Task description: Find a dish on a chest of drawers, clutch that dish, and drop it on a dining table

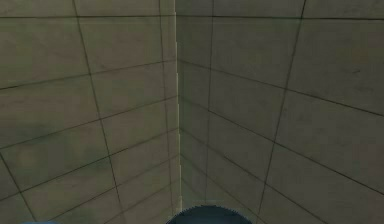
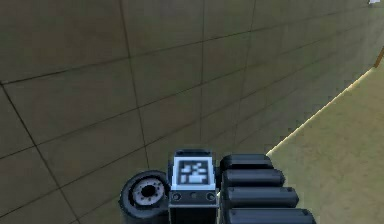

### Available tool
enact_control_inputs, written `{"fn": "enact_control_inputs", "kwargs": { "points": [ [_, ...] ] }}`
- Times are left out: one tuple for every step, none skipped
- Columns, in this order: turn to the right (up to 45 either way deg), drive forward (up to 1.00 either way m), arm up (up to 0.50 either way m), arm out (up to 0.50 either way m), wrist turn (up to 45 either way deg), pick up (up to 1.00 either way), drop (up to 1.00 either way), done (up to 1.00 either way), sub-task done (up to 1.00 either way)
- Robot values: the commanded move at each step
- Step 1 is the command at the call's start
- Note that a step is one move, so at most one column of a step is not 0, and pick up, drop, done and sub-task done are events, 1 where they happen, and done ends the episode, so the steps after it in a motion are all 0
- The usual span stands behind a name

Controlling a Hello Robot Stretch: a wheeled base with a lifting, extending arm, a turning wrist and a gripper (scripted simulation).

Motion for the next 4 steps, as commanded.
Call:
{"fn": "enact_control_inputs", "kwargs": {
  "points": [
    [12.0,0.00,0.00,0.00,0.0,0.00,0.00,0.00,0.00],
    [0.0,0.25,0.00,0.00,0.0,0.00,0.00,0.00,0.00],
    [21.0,0.00,0.00,0.00,0.0,0.00,0.00,0.00,0.00],
    [-21.0,0.00,0.00,0.00,0.0,0.00,0.00,0.00,0.00]
  ]
}}
